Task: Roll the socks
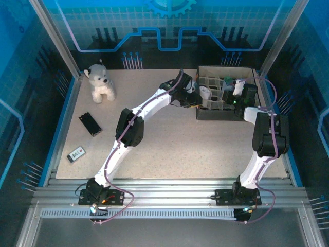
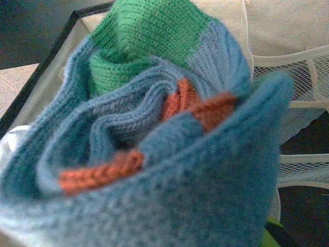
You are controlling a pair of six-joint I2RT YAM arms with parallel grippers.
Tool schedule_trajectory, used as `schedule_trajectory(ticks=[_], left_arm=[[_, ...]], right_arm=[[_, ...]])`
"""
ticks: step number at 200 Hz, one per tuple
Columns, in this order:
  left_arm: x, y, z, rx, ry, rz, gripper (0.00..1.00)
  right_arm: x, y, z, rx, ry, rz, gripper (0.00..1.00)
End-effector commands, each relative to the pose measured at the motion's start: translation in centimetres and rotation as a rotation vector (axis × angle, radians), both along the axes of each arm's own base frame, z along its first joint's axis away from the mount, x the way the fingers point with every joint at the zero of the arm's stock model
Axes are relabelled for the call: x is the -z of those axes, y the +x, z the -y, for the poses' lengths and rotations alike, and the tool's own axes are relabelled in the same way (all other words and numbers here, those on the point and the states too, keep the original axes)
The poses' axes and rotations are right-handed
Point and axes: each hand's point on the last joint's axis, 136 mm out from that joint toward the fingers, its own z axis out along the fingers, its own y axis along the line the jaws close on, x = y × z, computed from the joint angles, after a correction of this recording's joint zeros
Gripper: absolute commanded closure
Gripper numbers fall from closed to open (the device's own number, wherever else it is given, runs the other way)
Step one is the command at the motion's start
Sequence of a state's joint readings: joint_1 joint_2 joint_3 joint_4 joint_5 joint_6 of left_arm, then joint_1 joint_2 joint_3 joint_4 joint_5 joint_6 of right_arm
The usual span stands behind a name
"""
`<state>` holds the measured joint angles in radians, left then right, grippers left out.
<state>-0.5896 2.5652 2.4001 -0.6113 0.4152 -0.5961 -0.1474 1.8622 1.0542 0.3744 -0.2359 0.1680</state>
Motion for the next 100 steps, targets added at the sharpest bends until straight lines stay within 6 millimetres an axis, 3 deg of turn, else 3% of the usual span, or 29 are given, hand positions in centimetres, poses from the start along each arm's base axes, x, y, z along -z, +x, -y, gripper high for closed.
schedule_trajectory(ticks=[1,46,100], left_arm=[[2.7,-0.5,-0.5,-0.012,0.042,-0.054,0.70],[2.4,-0.4,-0.4,-0.015,0.034,-0.050,0.71],[2.2,-0.5,-0.4,-0.013,0.031,-0.052,0.71]], right_arm=[[-4.0,0.5,0.9,0.007,-0.022,0.088,1.00],[-5.8,0.4,1.2,0.003,-0.035,0.126,1.00],[-3.1,0.4,1.3,0.001,-0.044,0.043,1.00]])
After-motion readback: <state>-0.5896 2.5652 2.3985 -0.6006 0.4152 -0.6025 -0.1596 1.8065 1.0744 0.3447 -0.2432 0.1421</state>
